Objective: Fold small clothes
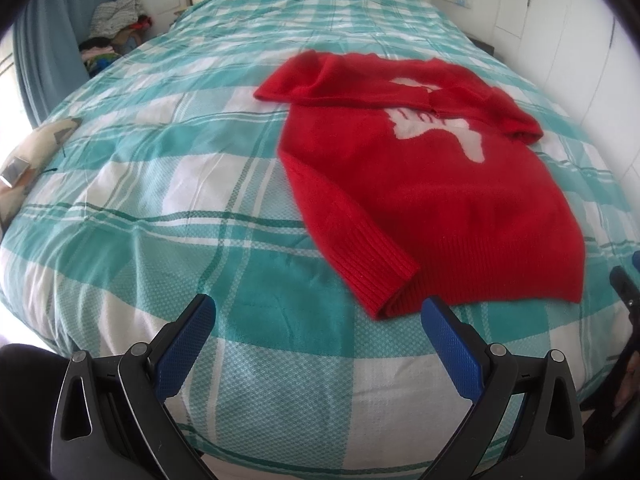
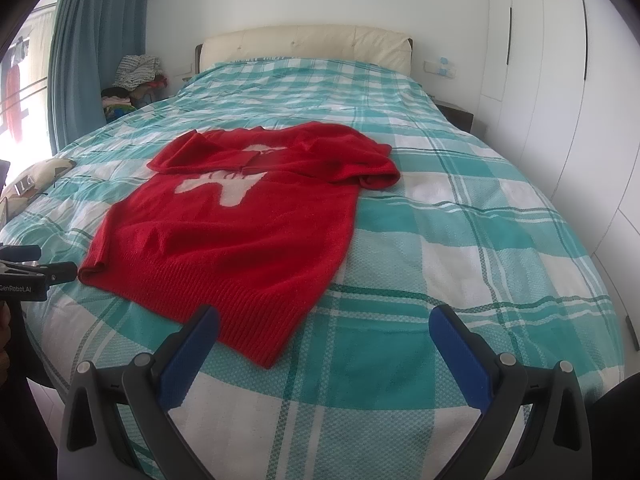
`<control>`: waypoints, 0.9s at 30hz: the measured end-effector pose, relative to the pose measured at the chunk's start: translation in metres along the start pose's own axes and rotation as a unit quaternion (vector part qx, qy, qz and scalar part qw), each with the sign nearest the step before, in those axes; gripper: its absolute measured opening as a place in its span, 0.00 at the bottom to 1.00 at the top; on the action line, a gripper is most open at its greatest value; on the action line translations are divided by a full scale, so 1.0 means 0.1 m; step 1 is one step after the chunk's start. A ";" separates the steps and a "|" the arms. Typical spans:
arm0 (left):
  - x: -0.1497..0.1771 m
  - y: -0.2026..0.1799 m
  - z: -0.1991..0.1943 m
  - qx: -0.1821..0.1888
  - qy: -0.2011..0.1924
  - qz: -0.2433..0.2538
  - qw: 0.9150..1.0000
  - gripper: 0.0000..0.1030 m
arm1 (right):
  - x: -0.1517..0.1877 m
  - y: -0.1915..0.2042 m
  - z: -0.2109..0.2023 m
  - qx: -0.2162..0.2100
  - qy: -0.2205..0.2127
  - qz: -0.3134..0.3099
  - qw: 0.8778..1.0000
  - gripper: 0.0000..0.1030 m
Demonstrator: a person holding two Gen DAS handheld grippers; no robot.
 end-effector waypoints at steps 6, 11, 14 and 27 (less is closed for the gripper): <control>-0.01 -0.18 0.16 0.108 0.022 -0.020 0.994 1.00 | 0.04 -0.15 0.19 -0.062 0.070 0.087 0.992 1.00; -0.19 -0.18 0.36 0.111 0.040 -0.048 0.992 0.99 | 0.08 0.11 0.46 -0.106 0.140 0.093 0.980 1.00; -0.22 -0.14 0.38 0.080 0.036 -0.047 0.995 0.80 | 0.11 0.21 0.56 -0.154 0.171 0.134 0.964 0.98; 0.08 0.31 -0.10 0.129 0.003 -0.123 0.984 0.06 | 0.14 -0.08 0.27 -0.114 0.171 0.144 0.968 0.04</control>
Point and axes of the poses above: each gripper's, at about its wrist camera, not at the fingertips, and z roughly the way its jaws point, y to its left, x to its underside, the point moved 6 cm from there along z, roughly the way its jaws point, and after that the axes turned 12 degrees about z, right-handed, at the moved point
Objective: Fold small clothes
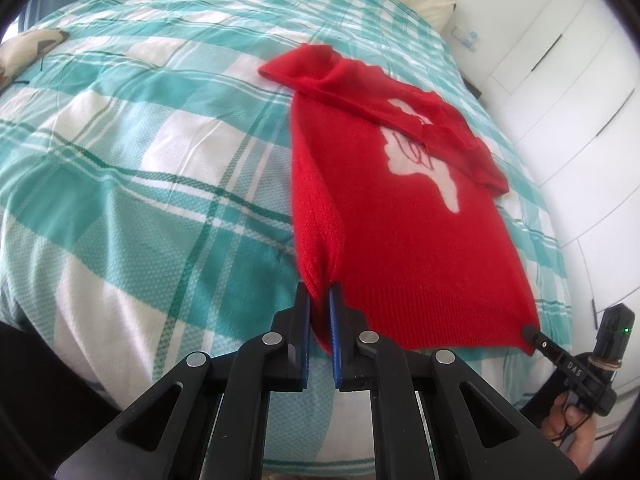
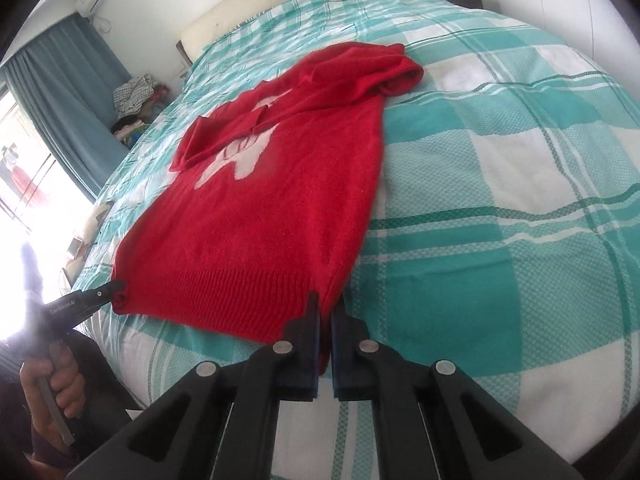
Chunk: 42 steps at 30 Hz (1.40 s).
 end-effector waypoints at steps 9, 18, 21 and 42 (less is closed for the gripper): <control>0.17 0.17 0.24 0.023 0.041 -0.045 0.998 0.06 | 0.06 -0.20 0.17 0.071 0.025 -0.024 0.997 0.03; 0.16 0.21 0.01 0.041 0.015 -0.053 0.998 0.28 | 0.11 -0.16 0.22 0.084 0.010 -0.055 0.995 0.03; 0.10 0.14 -0.01 0.046 0.007 -0.045 0.998 0.53 | 0.11 -0.14 0.23 0.084 0.008 -0.058 0.995 0.04; 0.16 0.10 0.37 -0.076 0.060 0.019 0.995 0.07 | 0.15 -0.10 0.34 0.128 0.012 -0.099 0.987 0.04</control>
Point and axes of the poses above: each gripper's, at about its wrist camera, not at the fingertips, and z roughly the way its jaws point, y to its left, x to its underside, the point moved 6 cm from there along z, roughly the way its jaws point, and after that the axes turned 12 degrees about z, right-handed, at the moved point
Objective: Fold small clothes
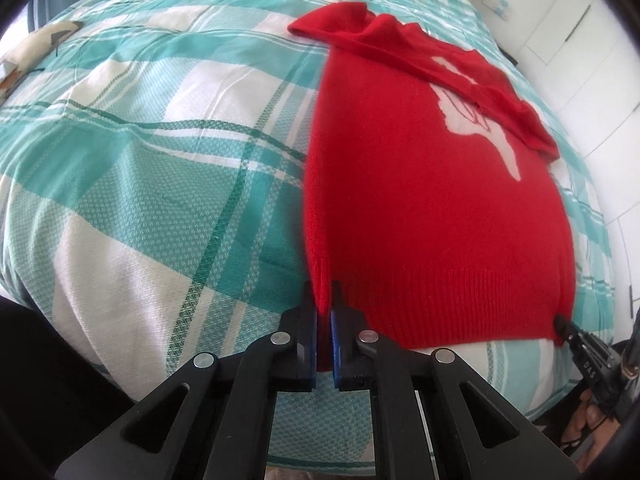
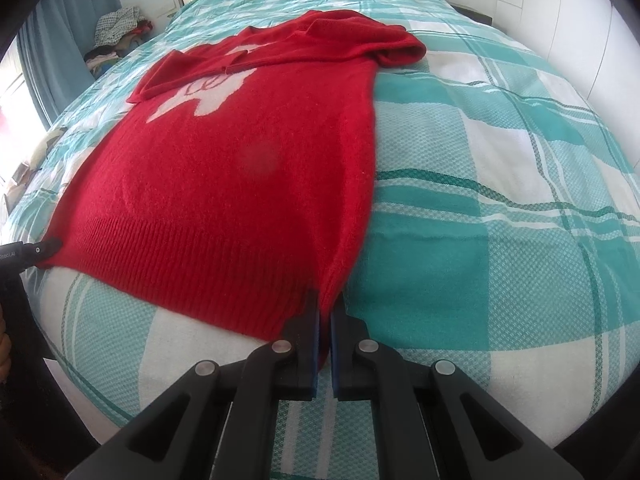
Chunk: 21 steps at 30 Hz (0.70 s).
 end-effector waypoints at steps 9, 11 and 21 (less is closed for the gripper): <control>-0.15 0.25 -0.75 -0.052 -0.062 0.004 0.997 0.65 | -0.21 -0.23 -0.51 0.001 -0.012 -0.017 1.000 0.29; -0.38 0.32 -0.99 -0.064 -0.099 0.003 0.993 0.73 | -0.50 -0.24 -0.77 0.034 -0.055 -0.061 0.996 0.30; -1.17 -0.38 -0.41 0.020 -0.165 0.058 0.984 0.86 | -1.75 1.06 0.02 -0.006 -0.063 -0.283 0.957 0.47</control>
Point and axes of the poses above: each gripper's, at about its wrist camera, not at the fingertips, and z roughly the way its jaws point, y to its left, x to its underside, the point moved 6 cm from there along z, roughly the way its jaws point, and after that the axes turned 12 degrees about z, right-handed, at the moved point
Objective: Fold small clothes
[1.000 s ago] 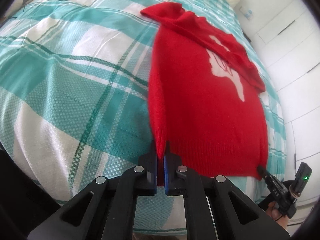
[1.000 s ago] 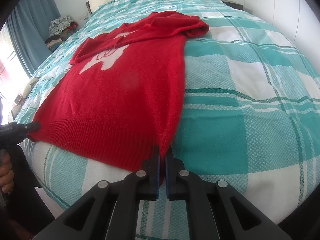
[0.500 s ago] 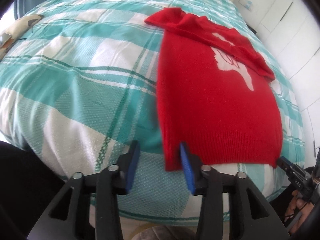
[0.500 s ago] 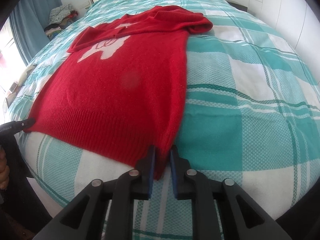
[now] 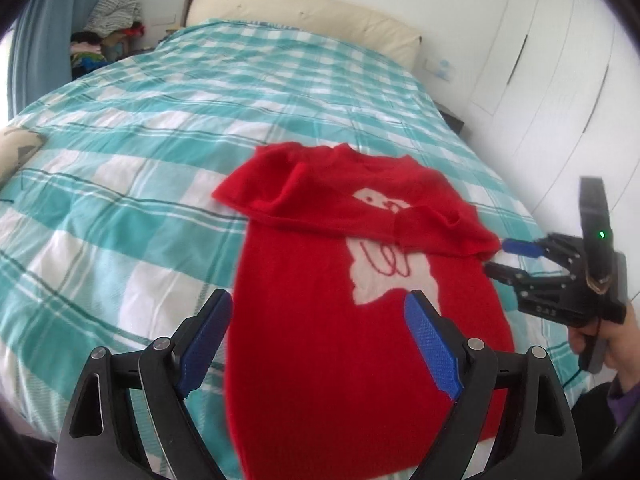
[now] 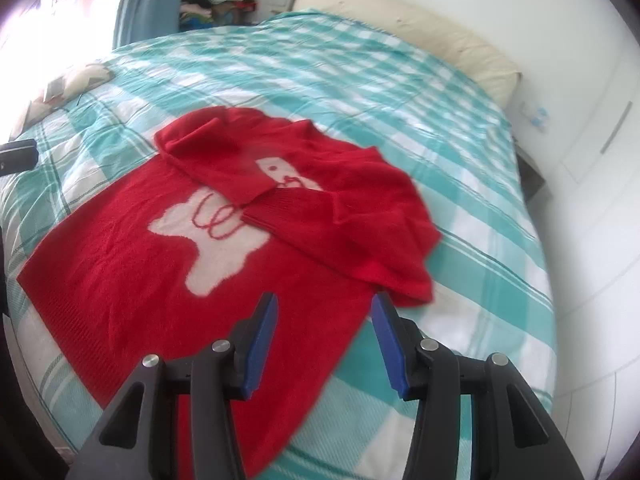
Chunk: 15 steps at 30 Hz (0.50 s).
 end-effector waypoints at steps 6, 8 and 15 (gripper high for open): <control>0.29 0.00 0.25 0.003 0.061 -0.008 0.998 0.82 | -0.24 0.47 0.97 -0.033 0.022 -0.059 0.997 0.47; 0.29 0.01 0.27 -0.011 0.063 -0.001 0.998 0.82 | -0.27 0.51 1.21 -0.033 0.027 -0.060 0.997 0.47; 0.27 -0.03 0.27 -0.012 0.061 0.002 0.998 0.83 | -0.42 -0.29 0.86 -0.006 -0.023 0.076 0.997 0.06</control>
Point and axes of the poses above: each gripper's, at about its wrist camera, not at the fingertips, and z roughly the way its jaws point, y to its left, x to its underside, the point moved 6 cm from there along z, roughly the way its jaws point, and after that the axes turned 12 degrees about z, right-handed, at the moved point
